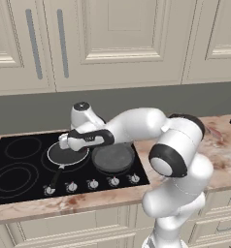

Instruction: Place both pans onto different burners. Then place the bell pepper and the steak on different pans.

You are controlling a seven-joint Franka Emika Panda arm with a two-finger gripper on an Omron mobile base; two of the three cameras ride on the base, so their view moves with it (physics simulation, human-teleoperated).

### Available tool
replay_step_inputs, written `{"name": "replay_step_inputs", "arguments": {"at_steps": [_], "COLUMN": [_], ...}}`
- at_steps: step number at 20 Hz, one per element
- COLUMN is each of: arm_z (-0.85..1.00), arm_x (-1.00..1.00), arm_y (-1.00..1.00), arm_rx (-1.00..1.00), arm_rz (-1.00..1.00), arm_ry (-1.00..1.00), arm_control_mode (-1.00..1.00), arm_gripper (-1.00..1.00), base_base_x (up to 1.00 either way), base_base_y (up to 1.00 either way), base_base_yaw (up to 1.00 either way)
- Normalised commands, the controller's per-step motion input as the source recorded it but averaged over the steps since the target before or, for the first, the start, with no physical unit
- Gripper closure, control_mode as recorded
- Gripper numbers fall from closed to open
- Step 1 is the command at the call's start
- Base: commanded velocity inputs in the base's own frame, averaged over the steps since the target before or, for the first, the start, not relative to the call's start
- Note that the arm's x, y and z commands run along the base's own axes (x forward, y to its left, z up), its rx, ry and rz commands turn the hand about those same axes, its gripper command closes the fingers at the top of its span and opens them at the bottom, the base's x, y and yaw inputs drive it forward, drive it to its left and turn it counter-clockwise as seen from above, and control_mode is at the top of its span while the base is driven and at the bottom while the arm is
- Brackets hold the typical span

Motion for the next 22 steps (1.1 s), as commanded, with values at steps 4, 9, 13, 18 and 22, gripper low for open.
{"name": "replay_step_inputs", "arguments": {"at_steps": [4,9,13,18,22], "arm_z": [-0.1,-0.17,-0.23,-0.24,-0.12], "arm_x": [0.22,0.23,0.16,0.13,0.11], "arm_y": [0.04,0.1,0.14,0.13,0.11], "arm_rx": [0.0,0.0,0.0,0.0,0.0], "arm_rz": [0.02,0.01,0.01,0.01,0.0], "arm_ry": [0.0,0.0,0.0,0.0,0.0], "arm_control_mode": [-1.0,-1.0,-1.0,-1.0,-1.0], "arm_gripper": [1.0,1.0,1.0,1.0,1.0], "base_base_x": [0.0,0.0,0.0,0.0,0.0], "base_base_y": [0.0,0.0,0.0,0.0,0.0], "base_base_yaw": [0.0,0.0,0.0,0.0,0.0]}}
